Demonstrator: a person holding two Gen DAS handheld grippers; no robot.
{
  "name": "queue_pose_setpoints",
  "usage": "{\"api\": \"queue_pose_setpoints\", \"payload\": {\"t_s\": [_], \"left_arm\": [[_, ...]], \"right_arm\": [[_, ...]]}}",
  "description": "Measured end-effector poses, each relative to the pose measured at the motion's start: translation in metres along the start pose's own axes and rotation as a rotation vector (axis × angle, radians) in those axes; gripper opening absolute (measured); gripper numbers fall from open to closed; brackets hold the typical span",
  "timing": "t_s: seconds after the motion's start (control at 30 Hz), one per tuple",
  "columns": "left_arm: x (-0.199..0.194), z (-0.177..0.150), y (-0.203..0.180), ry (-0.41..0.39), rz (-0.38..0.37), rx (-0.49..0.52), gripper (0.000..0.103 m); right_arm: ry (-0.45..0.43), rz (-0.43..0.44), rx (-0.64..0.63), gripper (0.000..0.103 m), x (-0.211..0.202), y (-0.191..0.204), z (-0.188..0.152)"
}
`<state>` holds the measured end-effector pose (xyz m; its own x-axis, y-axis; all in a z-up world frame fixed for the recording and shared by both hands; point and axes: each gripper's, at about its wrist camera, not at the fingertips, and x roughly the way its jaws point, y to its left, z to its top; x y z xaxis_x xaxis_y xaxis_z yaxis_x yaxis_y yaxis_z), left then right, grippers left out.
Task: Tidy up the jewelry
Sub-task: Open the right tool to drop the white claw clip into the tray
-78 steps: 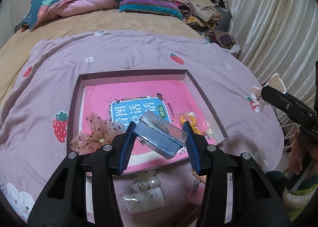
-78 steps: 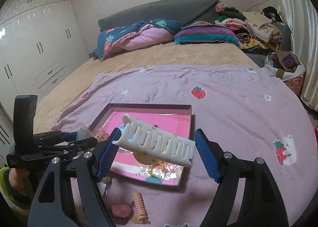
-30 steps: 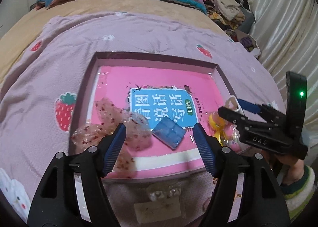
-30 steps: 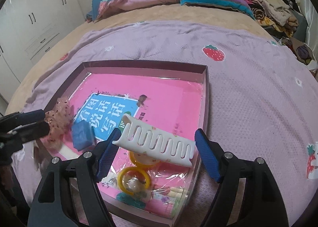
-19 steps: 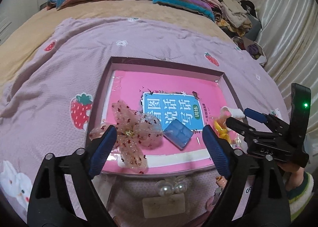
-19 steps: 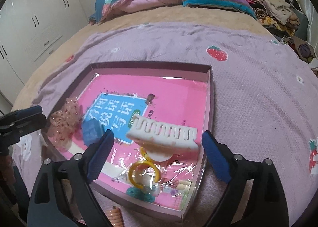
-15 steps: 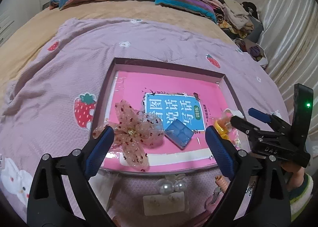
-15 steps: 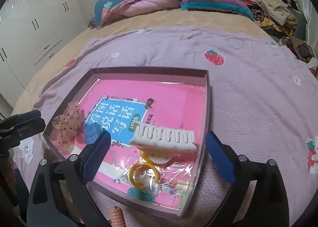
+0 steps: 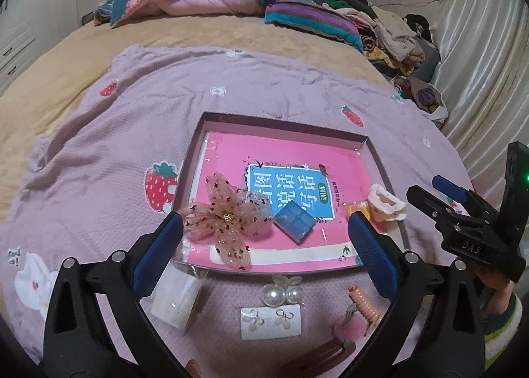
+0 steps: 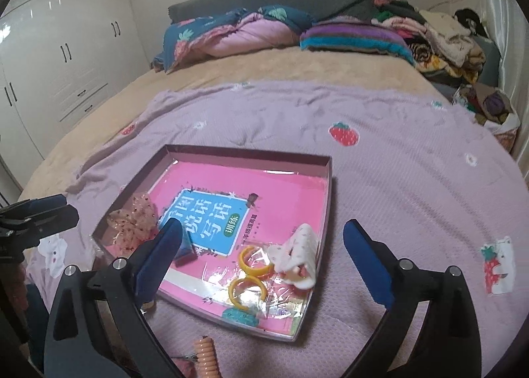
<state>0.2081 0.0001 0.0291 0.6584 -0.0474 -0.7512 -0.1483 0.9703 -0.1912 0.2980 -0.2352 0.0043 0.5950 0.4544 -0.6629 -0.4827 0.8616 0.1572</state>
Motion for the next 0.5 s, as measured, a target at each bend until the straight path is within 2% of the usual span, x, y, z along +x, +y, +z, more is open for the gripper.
{"api": "queue_pose_setpoints", "payload": {"t_s": [0.5], "left_arm": [[-0.053,-0.005,0.001,-0.098,-0.045,-0.011,0.093]], "right_arm": [[-0.097,-0.019,-0.014,0.097,-0.069,0.028,-0.005]]}}
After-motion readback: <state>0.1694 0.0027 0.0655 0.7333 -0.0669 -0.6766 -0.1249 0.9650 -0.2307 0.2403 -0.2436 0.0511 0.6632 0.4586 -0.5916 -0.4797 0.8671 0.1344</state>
